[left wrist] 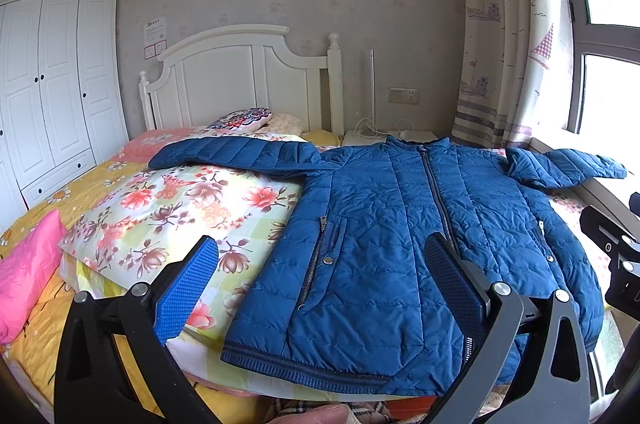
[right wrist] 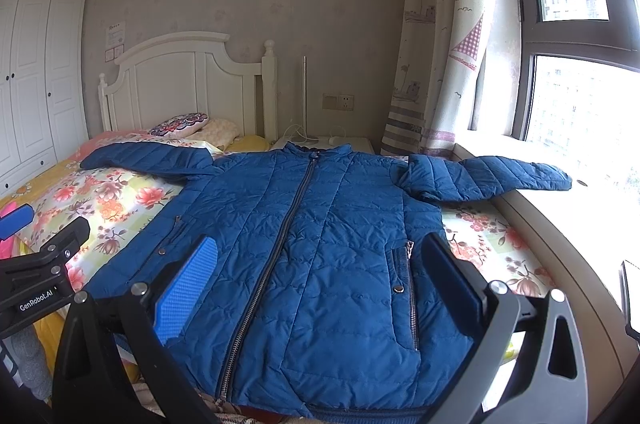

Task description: Fold large clothes

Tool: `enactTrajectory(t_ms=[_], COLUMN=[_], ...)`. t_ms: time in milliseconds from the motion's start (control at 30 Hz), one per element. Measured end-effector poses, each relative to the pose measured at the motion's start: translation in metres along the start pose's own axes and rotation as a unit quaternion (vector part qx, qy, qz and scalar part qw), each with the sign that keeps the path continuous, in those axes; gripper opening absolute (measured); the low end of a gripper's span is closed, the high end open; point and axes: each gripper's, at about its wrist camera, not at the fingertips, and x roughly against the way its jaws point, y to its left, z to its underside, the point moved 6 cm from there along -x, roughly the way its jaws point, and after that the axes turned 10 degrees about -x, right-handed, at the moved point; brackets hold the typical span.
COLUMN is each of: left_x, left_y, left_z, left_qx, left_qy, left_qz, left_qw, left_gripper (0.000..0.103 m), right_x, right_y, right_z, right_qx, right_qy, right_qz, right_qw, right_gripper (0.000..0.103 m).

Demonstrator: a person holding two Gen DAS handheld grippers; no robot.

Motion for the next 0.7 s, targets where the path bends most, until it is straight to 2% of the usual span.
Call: enactTrajectory(t_ms=[700], left_x=[0.0], left_y=[-0.001], left_z=[-0.0002], left_qx=[0.0], left_qy=[0.003], left_qz=[-0.001], left_qw=[1.0], left_gripper=[0.099], right_x=[-0.0035], right_y=[0.0006], right_z=[0.0046], right_qx=[-0.001], right_qy=[0.007], right_qz=[0.0], right_qw=[1.0], right_gripper=[0.101])
